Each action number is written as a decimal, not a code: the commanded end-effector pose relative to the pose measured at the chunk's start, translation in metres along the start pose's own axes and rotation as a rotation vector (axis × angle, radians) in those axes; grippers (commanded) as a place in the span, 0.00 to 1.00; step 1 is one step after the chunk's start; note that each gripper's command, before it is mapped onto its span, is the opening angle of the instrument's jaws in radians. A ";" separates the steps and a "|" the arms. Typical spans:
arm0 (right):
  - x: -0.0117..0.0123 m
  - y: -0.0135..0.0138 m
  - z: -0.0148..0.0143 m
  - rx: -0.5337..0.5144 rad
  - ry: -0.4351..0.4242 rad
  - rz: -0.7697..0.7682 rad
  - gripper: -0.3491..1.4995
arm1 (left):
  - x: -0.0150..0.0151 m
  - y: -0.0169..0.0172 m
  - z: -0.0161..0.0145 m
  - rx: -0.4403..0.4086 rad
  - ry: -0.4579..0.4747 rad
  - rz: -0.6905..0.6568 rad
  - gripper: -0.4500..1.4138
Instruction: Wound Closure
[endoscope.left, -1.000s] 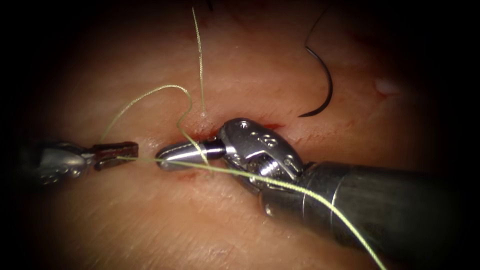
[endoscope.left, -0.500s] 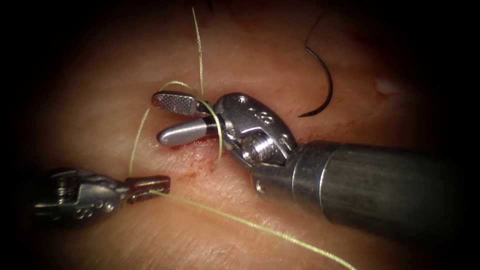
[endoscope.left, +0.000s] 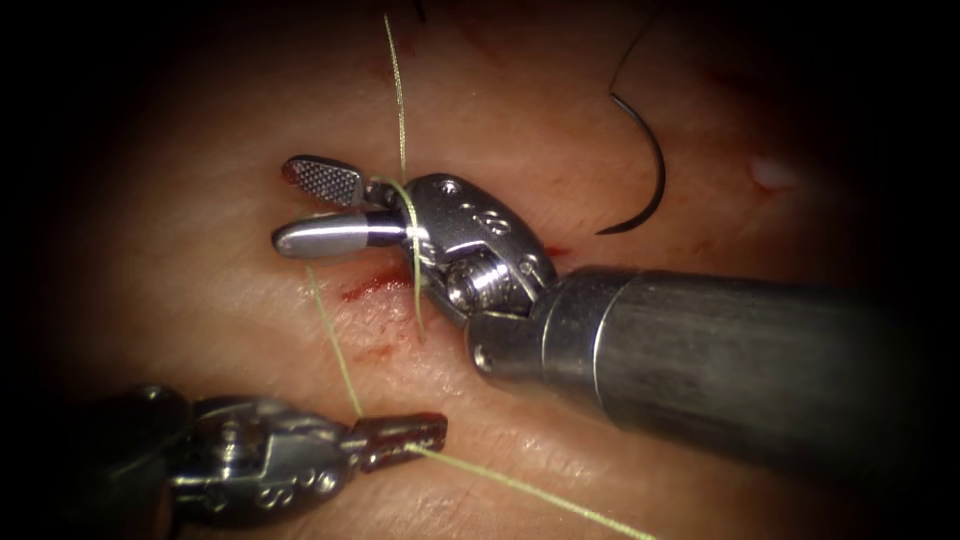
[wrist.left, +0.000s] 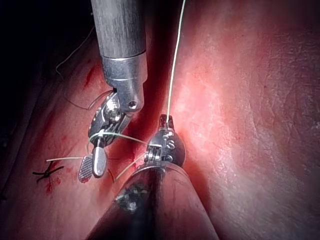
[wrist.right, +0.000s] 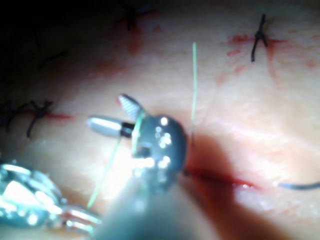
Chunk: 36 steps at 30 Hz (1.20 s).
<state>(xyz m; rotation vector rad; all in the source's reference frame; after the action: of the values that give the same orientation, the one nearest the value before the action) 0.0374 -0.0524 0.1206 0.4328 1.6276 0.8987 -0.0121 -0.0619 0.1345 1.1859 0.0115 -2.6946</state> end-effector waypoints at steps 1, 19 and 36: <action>-0.0002 0.0009 0.0009 -0.017 -0.012 -0.005 0.94 | 0.0008 -0.0001 0.0007 -0.005 0.005 0.006 0.00; -0.0042 0.0020 0.0001 -0.093 -0.315 -0.211 0.90 | 0.0098 -0.0038 -0.0054 0.022 0.029 0.074 0.00; -0.0069 -0.0023 -0.0020 0.218 -0.485 -0.198 0.90 | 0.0078 -0.0094 -0.0100 0.063 0.012 0.125 0.00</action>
<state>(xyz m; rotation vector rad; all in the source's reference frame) 0.0371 -0.0594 0.1231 0.5838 1.2911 0.4203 -0.0109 -0.0531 0.1210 1.1766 -0.1415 -2.5976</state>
